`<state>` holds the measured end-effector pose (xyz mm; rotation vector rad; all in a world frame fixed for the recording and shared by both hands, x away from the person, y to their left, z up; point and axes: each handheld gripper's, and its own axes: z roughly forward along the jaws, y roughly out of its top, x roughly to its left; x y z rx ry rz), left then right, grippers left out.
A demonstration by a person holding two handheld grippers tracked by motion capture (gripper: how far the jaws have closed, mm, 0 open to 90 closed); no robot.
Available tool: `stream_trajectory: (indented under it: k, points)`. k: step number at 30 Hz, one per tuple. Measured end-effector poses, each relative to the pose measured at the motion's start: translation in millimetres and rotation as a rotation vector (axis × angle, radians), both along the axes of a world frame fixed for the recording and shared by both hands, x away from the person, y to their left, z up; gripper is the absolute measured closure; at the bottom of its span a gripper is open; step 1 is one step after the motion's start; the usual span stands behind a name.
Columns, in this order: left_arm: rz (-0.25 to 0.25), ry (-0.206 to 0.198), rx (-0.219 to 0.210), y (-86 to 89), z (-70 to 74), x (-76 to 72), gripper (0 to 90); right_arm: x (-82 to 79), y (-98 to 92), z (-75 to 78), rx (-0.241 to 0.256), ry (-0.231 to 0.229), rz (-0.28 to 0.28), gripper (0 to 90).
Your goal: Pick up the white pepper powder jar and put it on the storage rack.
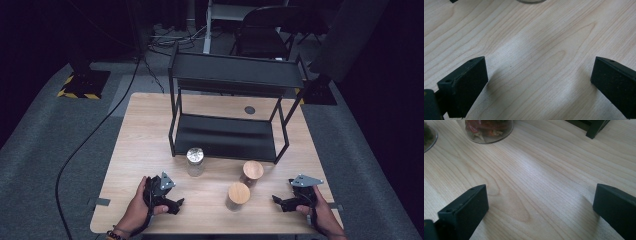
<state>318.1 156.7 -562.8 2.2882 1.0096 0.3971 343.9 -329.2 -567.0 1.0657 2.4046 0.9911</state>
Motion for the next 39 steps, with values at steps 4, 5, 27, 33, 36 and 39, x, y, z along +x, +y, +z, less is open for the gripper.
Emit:
stream_trajectory:
  k: [4, 5, 27, 33, 36, 39]
  points:
    - [0.0, -0.002, 0.013, -1.9, 4.8, -0.9, 1.5, 0.0, 0.0, 0.0, 0.0, 0.0, 0.0, 0.0]
    - [0.003, -0.004, 0.012, -2.3, 5.9, -1.2, 1.5, 0.0, 0.0, 0.0, 0.0, 0.0, 0.0, 0.0]
    - [0.002, -0.038, -0.013, -5.7, 29.2, 0.1, 1.6, -0.1, -0.1, 0.0, 0.0, 0.0, -0.001, 0.0]
    - [0.007, -0.045, -0.029, -7.4, 33.4, 3.0, 1.6, -0.1, 0.0, 0.0, 0.0, 0.0, -0.001, 0.0]
    - [0.001, -0.045, -0.028, -9.9, 34.4, 4.7, 1.5, -0.1, -0.1, 0.0, 0.0, 0.0, -0.001, 0.0]
    - [-0.004, -0.047, -0.037, -14.3, 35.7, 9.0, 1.6, -0.1, 0.0, 0.0, 0.0, 0.0, -0.001, 0.0]
